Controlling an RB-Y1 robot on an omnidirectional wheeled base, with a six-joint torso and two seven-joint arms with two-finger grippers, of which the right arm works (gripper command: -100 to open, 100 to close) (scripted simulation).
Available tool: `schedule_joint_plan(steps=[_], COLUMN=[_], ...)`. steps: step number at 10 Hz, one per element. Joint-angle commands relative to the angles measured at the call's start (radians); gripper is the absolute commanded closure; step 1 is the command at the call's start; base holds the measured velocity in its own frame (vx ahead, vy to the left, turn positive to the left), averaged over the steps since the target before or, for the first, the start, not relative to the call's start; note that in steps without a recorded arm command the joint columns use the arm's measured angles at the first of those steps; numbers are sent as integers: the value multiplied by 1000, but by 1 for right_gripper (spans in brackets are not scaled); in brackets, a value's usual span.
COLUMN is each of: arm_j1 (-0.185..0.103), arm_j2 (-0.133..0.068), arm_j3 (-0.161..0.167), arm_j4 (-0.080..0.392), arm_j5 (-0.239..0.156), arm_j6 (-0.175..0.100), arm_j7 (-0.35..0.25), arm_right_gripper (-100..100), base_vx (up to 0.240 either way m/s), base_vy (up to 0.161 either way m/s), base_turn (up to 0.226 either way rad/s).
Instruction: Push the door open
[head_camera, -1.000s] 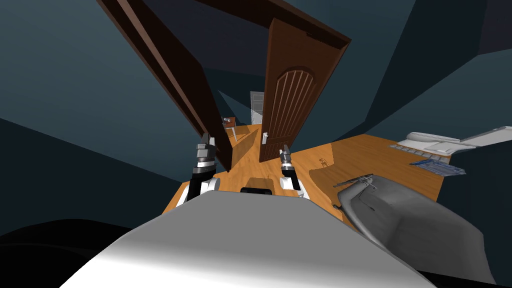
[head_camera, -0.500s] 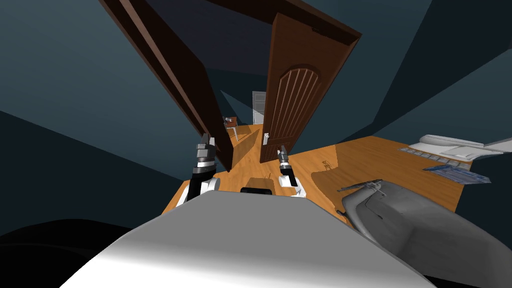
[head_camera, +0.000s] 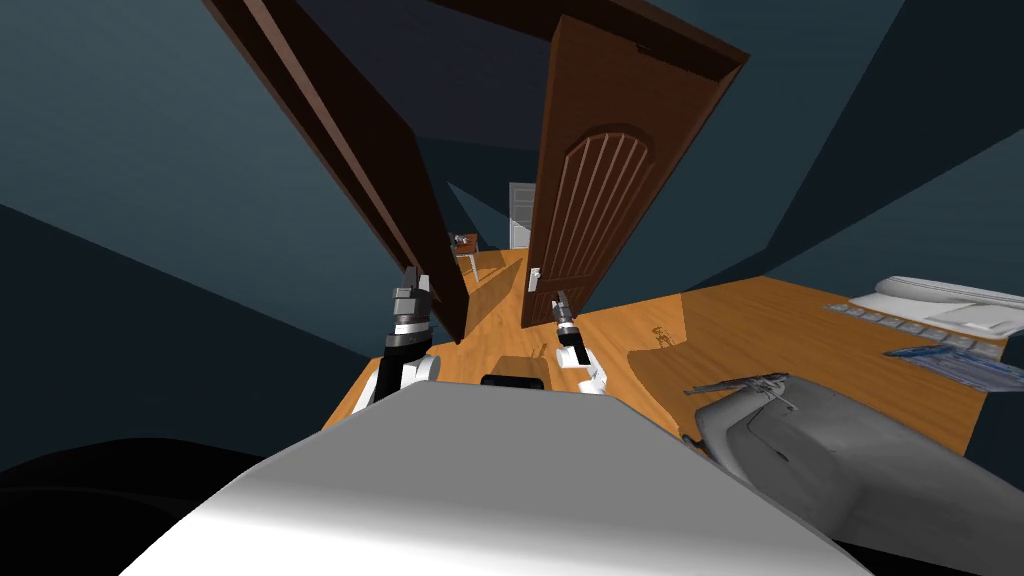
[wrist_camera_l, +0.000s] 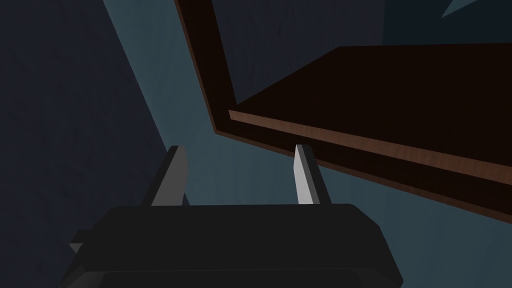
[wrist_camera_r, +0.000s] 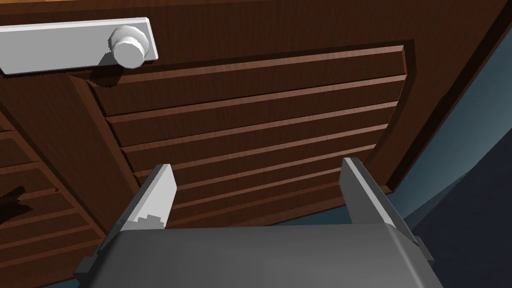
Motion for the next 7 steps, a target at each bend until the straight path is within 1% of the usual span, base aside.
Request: schedule_joint_plan(steps=[1,2,3,4,5,6,7], arm_j1=[-18,-52,-52,-87,-87,-121,-121], arm_j2=[-6,-17,-17,-29,-29,-40,-40], arm_j3=[1,3,3,5,5,7,7], arm_j4=[48,81,104,138,160,197,216], arm_j5=[-2,-6,-6,-10,-10,-14,-14], arm_j6=[-7,-10,-10,-14,-14,-18,-18], arm_j7=[-7,-20,-20,-32,-32,-45,-45], arm_right_gripper=[-100,-100,-100,-100,-100,-100,-100], base_vx=[42,50,39,47,42,41,35], base_vy=[-32,-31,-30,-25,-25,-35,-31], base_turn=[51,91,44,67,59,92,53])
